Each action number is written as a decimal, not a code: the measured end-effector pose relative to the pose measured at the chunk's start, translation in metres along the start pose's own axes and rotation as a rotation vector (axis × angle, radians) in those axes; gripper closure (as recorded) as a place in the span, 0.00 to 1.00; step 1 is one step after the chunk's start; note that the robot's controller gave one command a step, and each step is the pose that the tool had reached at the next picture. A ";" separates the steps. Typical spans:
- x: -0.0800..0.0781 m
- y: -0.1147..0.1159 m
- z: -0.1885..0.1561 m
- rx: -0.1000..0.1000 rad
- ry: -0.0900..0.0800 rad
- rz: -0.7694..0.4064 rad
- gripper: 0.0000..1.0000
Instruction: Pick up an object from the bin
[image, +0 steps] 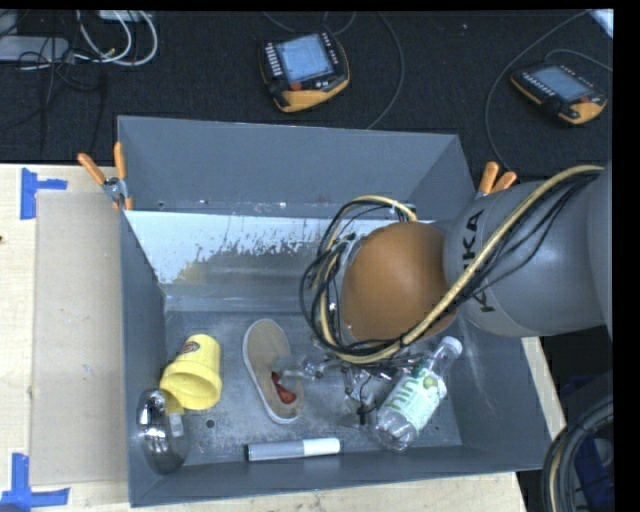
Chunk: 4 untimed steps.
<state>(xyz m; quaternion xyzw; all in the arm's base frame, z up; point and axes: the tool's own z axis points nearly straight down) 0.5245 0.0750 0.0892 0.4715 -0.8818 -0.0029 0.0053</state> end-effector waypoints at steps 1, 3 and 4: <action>0.000 0.000 -0.001 0.000 0.000 0.001 0.00; -0.001 -0.001 -0.002 0.002 -0.004 0.005 1.00; -0.011 -0.020 -0.019 0.001 -0.004 -0.351 1.00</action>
Offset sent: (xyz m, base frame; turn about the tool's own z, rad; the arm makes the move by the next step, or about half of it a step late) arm 0.0000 0.0000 0.0000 0.0000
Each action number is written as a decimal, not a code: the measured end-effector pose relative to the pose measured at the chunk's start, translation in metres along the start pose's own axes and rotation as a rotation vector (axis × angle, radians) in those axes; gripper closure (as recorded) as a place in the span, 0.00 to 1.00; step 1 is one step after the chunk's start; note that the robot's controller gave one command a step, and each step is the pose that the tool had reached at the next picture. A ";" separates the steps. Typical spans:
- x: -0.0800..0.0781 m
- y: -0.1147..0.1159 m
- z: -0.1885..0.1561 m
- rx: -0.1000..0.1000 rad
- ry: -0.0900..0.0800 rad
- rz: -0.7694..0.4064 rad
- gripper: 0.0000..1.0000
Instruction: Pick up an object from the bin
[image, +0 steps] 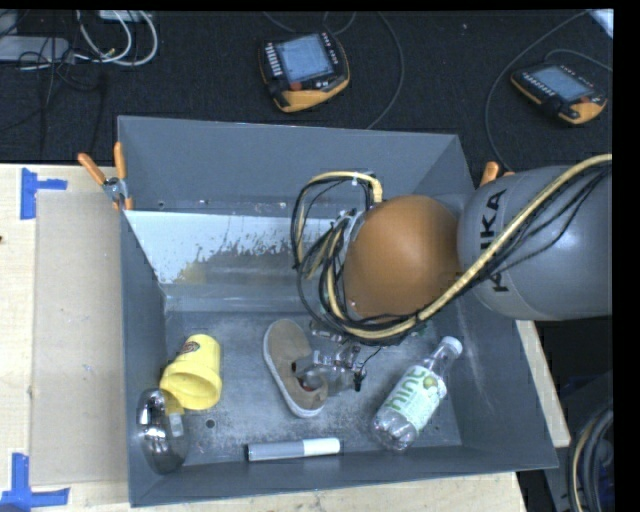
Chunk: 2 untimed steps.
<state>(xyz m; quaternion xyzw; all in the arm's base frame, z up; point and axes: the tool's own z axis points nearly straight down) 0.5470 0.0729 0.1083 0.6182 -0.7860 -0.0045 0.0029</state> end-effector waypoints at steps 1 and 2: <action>0.000 0.000 0.000 -0.002 -0.001 0.004 1.00; 0.000 0.000 0.000 -0.002 -0.001 0.005 1.00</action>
Offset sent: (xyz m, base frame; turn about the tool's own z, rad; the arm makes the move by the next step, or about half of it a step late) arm 0.0000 0.0000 0.0000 0.0000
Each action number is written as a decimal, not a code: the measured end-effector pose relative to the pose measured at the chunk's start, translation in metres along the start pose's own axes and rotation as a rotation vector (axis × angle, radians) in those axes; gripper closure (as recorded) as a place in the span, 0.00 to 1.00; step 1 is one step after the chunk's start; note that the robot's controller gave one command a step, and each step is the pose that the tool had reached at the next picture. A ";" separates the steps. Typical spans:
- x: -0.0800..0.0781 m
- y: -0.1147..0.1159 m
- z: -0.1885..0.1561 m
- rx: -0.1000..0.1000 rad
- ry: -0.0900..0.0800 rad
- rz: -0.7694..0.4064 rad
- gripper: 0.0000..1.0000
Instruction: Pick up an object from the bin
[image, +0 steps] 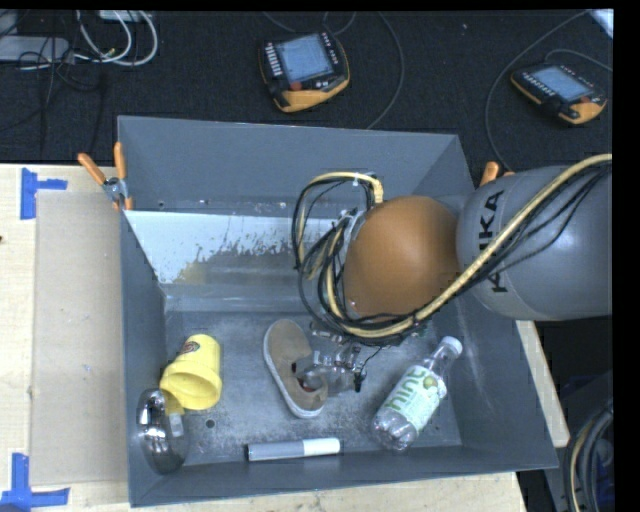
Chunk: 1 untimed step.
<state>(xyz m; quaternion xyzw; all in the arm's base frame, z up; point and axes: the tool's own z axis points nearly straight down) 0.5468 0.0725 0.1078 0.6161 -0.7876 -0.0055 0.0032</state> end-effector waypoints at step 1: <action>0.000 0.000 0.000 0.000 0.000 0.001 1.00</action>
Offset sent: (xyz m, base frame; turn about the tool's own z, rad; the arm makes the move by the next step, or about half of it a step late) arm 0.0000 0.0000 0.0000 0.0000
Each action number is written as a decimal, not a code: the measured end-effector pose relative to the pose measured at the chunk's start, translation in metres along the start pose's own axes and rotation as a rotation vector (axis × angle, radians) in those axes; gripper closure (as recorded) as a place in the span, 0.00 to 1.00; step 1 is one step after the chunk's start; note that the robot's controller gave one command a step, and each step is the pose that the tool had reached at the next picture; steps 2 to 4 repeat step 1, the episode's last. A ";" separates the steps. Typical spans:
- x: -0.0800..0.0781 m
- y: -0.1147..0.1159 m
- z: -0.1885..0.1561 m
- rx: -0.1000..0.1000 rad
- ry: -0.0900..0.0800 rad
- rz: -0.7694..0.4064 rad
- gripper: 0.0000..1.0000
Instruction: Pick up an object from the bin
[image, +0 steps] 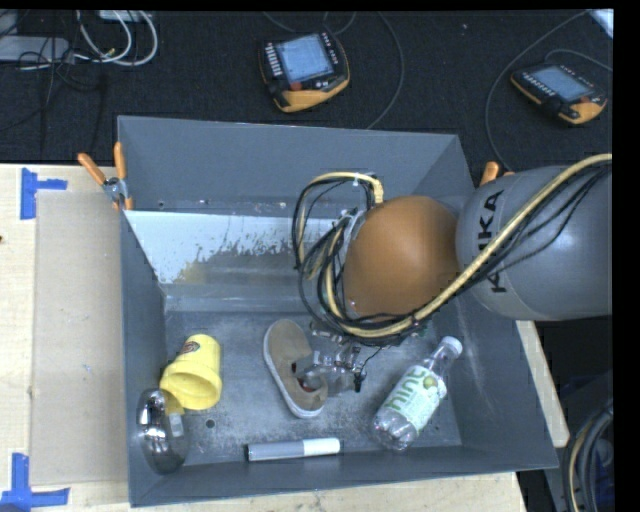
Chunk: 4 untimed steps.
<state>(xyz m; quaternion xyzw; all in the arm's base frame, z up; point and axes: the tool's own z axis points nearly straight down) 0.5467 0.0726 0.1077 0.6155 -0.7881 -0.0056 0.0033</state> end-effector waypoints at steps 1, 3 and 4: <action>0.000 0.000 0.000 0.000 0.000 0.001 1.00; 0.000 0.000 0.000 0.000 0.000 0.001 1.00; 0.000 0.000 0.000 0.000 0.000 0.001 1.00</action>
Offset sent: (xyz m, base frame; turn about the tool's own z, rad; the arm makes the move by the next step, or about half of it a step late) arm 0.0000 0.0000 0.0000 0.0000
